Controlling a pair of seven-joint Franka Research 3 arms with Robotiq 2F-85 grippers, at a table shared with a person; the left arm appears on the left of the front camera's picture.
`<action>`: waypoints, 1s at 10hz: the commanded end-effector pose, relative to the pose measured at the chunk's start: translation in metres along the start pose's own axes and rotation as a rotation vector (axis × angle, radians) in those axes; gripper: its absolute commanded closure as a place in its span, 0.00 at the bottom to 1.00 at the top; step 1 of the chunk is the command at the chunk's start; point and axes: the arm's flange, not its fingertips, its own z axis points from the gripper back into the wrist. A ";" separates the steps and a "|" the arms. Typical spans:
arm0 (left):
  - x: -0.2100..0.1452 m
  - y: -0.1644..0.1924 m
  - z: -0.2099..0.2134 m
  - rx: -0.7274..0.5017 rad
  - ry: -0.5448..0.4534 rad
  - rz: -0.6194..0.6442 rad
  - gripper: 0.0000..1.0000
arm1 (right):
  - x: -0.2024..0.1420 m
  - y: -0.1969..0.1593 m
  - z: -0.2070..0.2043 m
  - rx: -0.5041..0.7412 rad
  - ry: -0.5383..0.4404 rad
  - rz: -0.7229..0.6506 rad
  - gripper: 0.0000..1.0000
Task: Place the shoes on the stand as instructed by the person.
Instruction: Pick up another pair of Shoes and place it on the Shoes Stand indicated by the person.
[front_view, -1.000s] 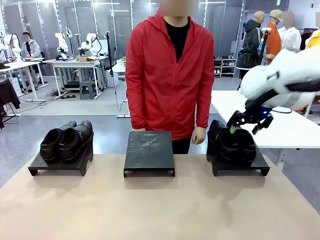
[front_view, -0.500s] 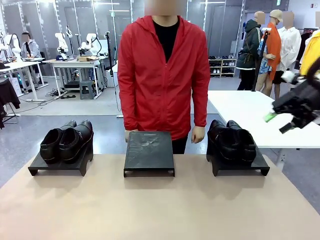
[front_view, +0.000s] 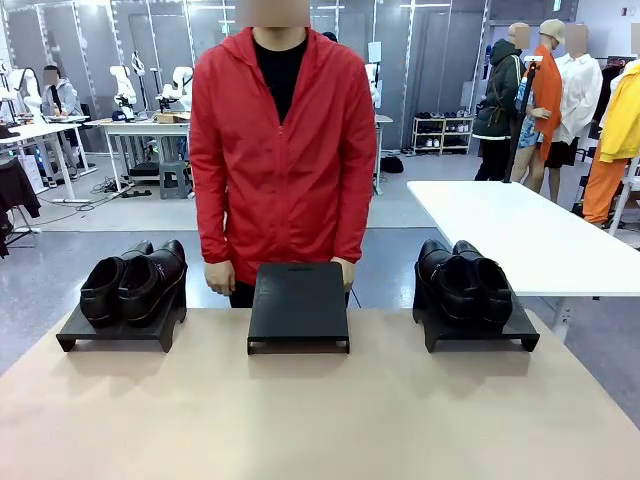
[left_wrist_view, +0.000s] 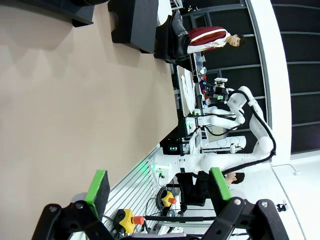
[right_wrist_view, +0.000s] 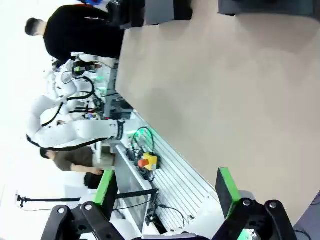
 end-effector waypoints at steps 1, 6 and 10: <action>-0.002 -0.001 0.001 -0.008 0.008 -0.012 0.00 | 0.000 -0.022 0.004 0.110 -0.030 0.007 0.00; -0.002 -0.001 0.001 -0.008 0.008 -0.012 0.00 | -0.011 -0.032 -0.001 0.091 -0.027 -0.022 0.00; -0.002 -0.001 0.001 -0.008 0.008 -0.012 0.00 | -0.011 -0.032 -0.001 0.091 -0.027 -0.022 0.00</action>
